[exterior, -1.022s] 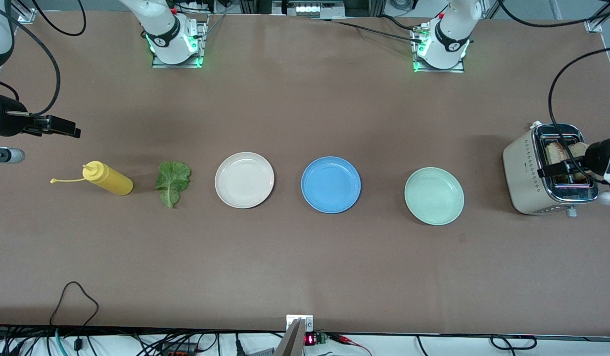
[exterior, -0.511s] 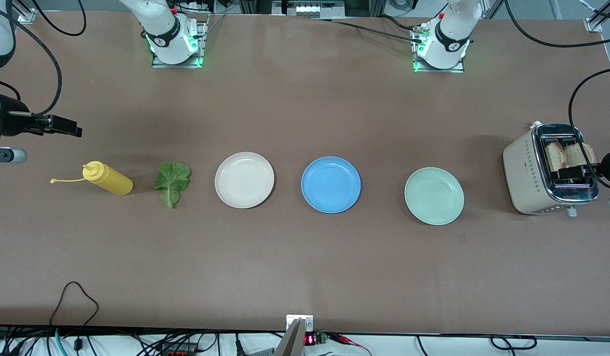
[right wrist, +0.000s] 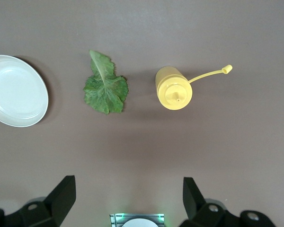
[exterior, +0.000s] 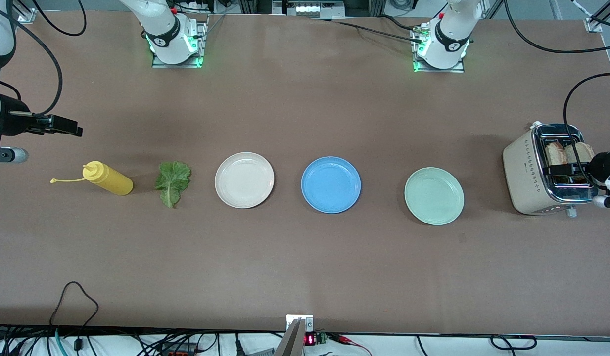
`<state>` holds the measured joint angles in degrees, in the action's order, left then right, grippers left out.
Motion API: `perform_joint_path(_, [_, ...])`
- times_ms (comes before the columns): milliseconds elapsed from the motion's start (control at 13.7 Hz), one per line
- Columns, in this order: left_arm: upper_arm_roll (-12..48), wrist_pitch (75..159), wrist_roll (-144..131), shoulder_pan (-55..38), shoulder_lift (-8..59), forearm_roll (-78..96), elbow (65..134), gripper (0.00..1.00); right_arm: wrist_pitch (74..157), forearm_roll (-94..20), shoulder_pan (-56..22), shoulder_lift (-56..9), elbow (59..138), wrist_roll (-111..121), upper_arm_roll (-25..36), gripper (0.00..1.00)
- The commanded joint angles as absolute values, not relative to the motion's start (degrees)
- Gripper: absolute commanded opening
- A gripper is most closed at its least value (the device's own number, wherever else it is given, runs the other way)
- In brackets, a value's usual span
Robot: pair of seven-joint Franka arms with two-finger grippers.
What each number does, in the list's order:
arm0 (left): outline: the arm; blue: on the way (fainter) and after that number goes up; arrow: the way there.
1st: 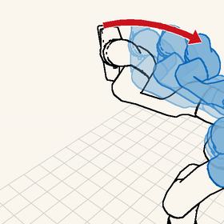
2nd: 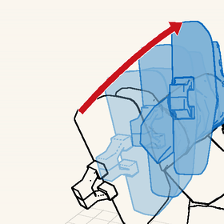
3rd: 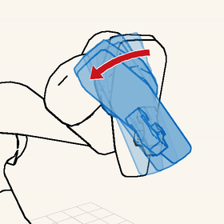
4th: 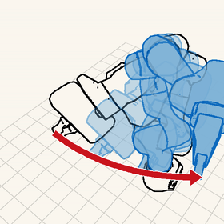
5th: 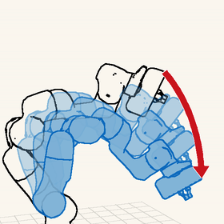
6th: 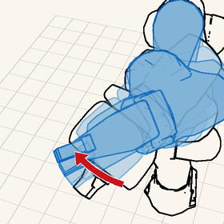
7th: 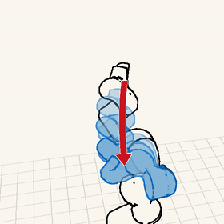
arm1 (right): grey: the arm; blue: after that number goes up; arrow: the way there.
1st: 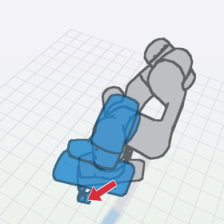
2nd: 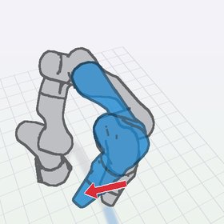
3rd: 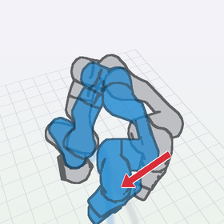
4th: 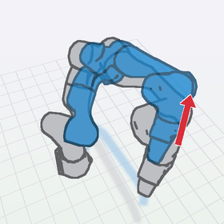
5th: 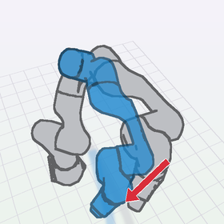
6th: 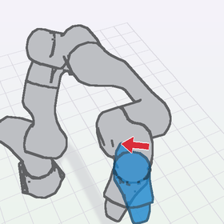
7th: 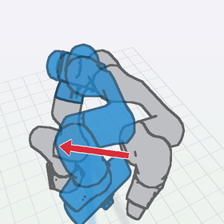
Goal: Make sandwich in blue plate with both arms
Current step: 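Reach the left gripper toward the toast slices in the toaster, then grasp a toast slice with the left gripper and lift it out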
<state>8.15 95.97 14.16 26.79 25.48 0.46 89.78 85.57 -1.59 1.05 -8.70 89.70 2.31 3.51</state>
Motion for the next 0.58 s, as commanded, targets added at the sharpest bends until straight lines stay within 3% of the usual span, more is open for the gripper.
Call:
perform_joint_path(0, [8.44, 94.57, 15.73, 27.68, 24.87, 0.18, 90.44, 1.0, 84.99, -1.93, 0.97, -8.44, 89.82, 2.11, 3.43, 1.0])
perform_joint_path(146, [8.44, 94.57, 15.73, 28.82, 24.96, 0.18, 91.31, 0.93, 84.9, -1.93, 0.97, -8.44, 89.82, 2.11, 3.43, 1.0])
perform_joint_path(511, [8.44, 94.66, 15.38, 30.05, 26.1, 0.26, 91.41, 0.39, 84.99, -2.02, 1.05, -8.7, 89.82, 2.11, 3.34, 1.0])
